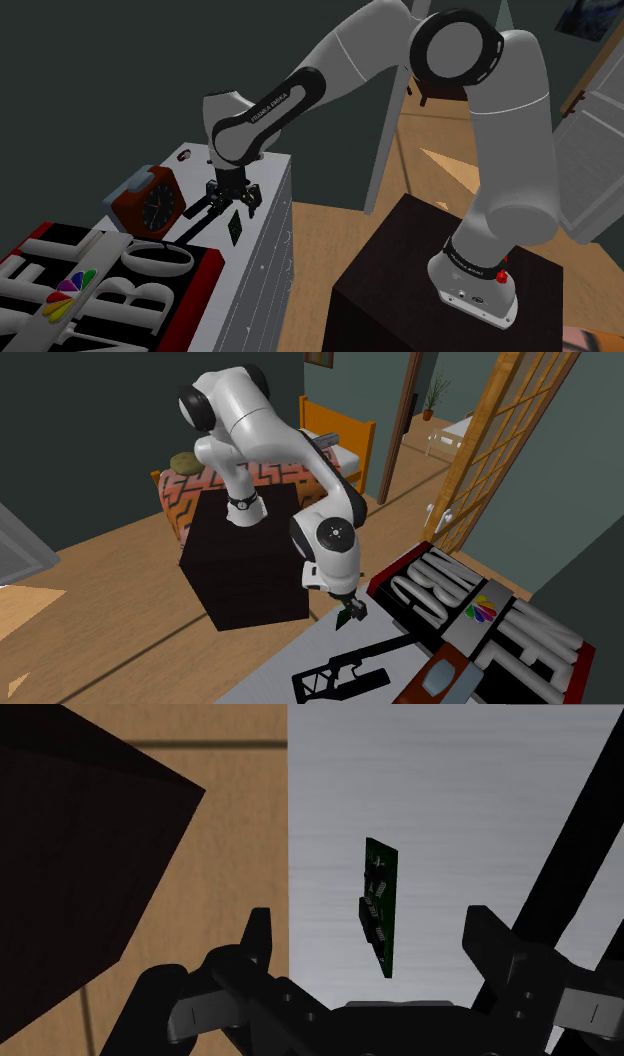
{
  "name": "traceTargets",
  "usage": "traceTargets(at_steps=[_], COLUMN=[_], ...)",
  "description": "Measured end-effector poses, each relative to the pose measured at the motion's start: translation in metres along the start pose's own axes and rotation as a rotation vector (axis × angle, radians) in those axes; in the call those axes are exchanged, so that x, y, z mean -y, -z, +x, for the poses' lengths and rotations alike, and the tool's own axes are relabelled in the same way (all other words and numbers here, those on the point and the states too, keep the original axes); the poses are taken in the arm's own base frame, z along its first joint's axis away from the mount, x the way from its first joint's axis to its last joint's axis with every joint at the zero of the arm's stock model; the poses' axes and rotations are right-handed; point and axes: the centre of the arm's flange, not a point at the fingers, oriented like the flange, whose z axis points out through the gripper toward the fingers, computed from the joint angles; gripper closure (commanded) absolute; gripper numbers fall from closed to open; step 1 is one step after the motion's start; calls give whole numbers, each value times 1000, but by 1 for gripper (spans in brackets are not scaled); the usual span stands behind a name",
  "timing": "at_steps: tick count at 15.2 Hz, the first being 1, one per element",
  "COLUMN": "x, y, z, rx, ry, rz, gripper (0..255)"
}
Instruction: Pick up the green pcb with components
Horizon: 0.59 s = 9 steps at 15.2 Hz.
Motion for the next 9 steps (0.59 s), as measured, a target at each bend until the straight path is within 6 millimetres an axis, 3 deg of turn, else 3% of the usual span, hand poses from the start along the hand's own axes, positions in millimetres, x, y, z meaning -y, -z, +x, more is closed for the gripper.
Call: traceTargets(at_steps=[9], x=[10], y=[-44], z=[12], rx=[2], ry=[-25], rz=[5], gripper=[0])
